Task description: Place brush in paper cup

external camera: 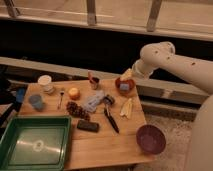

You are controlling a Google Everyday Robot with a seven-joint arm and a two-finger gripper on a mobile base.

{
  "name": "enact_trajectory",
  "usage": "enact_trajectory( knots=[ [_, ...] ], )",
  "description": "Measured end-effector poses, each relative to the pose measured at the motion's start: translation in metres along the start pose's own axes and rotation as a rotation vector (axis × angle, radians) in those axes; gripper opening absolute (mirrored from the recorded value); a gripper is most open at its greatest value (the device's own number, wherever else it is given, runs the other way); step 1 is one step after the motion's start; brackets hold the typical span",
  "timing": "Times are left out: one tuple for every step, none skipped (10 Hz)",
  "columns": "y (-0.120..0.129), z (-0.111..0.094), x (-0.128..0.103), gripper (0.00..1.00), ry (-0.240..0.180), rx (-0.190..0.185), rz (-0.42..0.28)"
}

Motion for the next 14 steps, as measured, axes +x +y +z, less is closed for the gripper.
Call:
enact_trajectory(
  knots=[
    [0.0, 0.0, 0.0, 0.8, 0.0, 0.0, 0.0],
    [0.0, 0.0, 0.0, 0.8, 0.0, 0.0, 0.0],
    [0.0, 0.0, 0.0, 0.8, 0.0, 0.0, 0.0],
    [0.0, 0.0, 0.0, 0.8, 0.0, 0.0, 0.0],
    [0.0, 0.0, 0.0, 0.8, 0.0, 0.0, 0.0],
    [0.0, 0.0, 0.0, 0.8, -0.001, 0.0, -0.001],
    [0.001, -0.001, 0.0, 0.8, -0.004, 0.002, -0.008],
    [0.008, -0.004, 0.004, 0.8, -0.007, 0.001, -0.052],
    [0.018, -0.006, 0.01, 0.8, -0.01, -0.003, -0.102],
    [0.027, -0.008, 0.018, 0.8, -0.012, -0.006, -0.143],
    [0.041, -0.01, 0.031, 0.8, -0.009, -0.014, -0.195],
    [0.055, -0.011, 0.044, 0.8, -0.004, -0.024, -0.239],
    [0.064, -0.009, 0.053, 0.8, 0.001, -0.032, -0.269],
    [0.074, -0.004, 0.061, 0.8, 0.012, -0.046, -0.301]
  ],
)
